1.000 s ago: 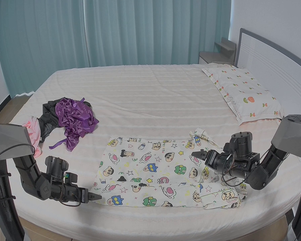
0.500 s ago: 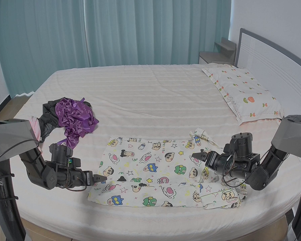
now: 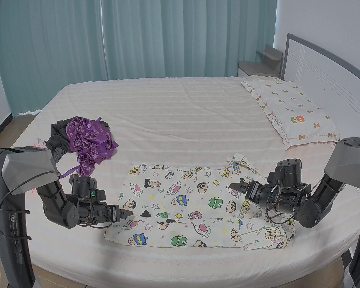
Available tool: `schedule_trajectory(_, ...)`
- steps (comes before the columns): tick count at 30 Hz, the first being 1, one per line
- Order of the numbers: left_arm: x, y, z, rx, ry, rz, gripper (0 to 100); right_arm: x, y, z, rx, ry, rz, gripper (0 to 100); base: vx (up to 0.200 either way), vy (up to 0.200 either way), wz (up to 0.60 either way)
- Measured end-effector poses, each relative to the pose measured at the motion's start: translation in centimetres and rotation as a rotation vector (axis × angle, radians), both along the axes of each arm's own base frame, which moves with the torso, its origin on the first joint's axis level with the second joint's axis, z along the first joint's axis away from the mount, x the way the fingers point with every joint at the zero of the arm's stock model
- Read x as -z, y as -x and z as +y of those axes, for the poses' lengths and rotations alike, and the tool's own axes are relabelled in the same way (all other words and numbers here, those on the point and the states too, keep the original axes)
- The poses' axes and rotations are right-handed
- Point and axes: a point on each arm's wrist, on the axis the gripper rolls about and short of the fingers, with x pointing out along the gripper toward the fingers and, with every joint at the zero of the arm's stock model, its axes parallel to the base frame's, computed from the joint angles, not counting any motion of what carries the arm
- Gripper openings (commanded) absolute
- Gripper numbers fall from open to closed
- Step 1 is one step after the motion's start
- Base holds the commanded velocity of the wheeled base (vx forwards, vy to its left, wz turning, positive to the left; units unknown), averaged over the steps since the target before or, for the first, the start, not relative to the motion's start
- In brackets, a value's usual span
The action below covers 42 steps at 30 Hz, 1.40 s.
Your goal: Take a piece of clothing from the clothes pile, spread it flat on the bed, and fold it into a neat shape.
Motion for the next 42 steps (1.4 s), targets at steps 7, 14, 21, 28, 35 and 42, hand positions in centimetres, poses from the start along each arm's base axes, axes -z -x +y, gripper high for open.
schedule_trajectory(7, 0.2, 0.0, 0.4, -0.012, -0.003, 0.004, 0, 0.1, 0.0, 0.0, 0.0, 0.001, 0.002, 100, 0.0, 0.0, 0.0)
schedule_trajectory(14, 0.1, 0.0, 1.0, -0.03, -0.006, 0.002, 0, 0.2, 0.0, 0.0, 0.0, 0.002, 0.004, 100, 0.0, 0.0, 0.0)
schedule_trajectory(21, 0.0, -0.4, 1.1, -0.072, -0.036, -0.019, 0, 0.2, 0.0, 0.0, -0.001, 0.002, 0.005, 100, 0.0, 0.0, 0.0)
schedule_trajectory(28, -0.5, -1.1, 1.1, -0.134, -0.011, -0.071, 0, 0.2, 0.0, 0.1, -0.001, 0.002, 0.006, 100, 0.0, 0.0, 0.0)
schedule_trajectory(35, 0.2, -1.1, 1.1, -0.143, -0.018, -0.06, 0, 0.2, 0.0, 0.1, -0.003, 0.005, 0.004, 100, 0.0, 0.0, 0.0)
schedule_trajectory(42, 0.9, -1.1, 1.0, -0.144, -0.017, -0.04, 0, -0.4, 0.0, -0.2, -0.011, 0.033, -0.026, 100, 0.0, 0.0, 0.0)
